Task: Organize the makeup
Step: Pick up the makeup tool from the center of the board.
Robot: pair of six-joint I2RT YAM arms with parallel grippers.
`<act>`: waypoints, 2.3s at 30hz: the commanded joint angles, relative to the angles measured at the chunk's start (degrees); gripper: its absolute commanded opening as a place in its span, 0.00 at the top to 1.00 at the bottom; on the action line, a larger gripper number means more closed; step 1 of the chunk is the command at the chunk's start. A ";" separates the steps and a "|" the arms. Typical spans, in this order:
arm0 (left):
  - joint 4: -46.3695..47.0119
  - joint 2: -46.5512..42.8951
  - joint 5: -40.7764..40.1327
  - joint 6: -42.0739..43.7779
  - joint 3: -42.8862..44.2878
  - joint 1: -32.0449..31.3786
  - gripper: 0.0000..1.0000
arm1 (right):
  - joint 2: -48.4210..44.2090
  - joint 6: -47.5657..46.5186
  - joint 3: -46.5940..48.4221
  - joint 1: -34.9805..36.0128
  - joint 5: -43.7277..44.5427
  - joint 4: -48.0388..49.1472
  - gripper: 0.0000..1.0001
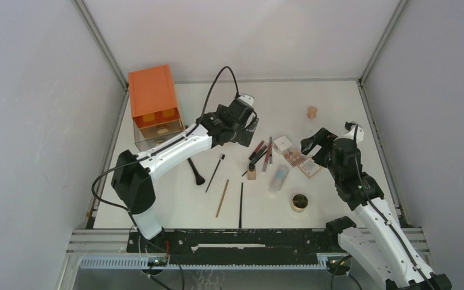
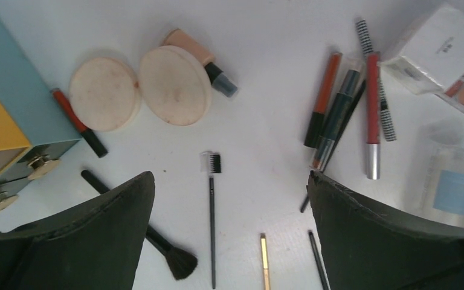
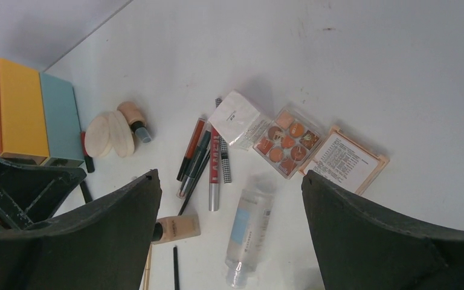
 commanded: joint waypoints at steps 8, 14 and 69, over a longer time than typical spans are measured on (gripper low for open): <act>2.06 0.37 1.53 -16.88 -5.55 -2.72 0.11 | 0.62 1.58 -0.10 0.26 0.37 1.64 0.07; 2.64 -4.00 7.96 -19.21 -8.18 -4.75 0.05 | 0.88 2.00 -0.49 0.27 -0.47 2.55 0.07; 3.74 13.03 -5.97 -5.64 9.02 7.92 1.00 | 3.57 6.79 -0.48 0.37 -7.34 3.13 0.09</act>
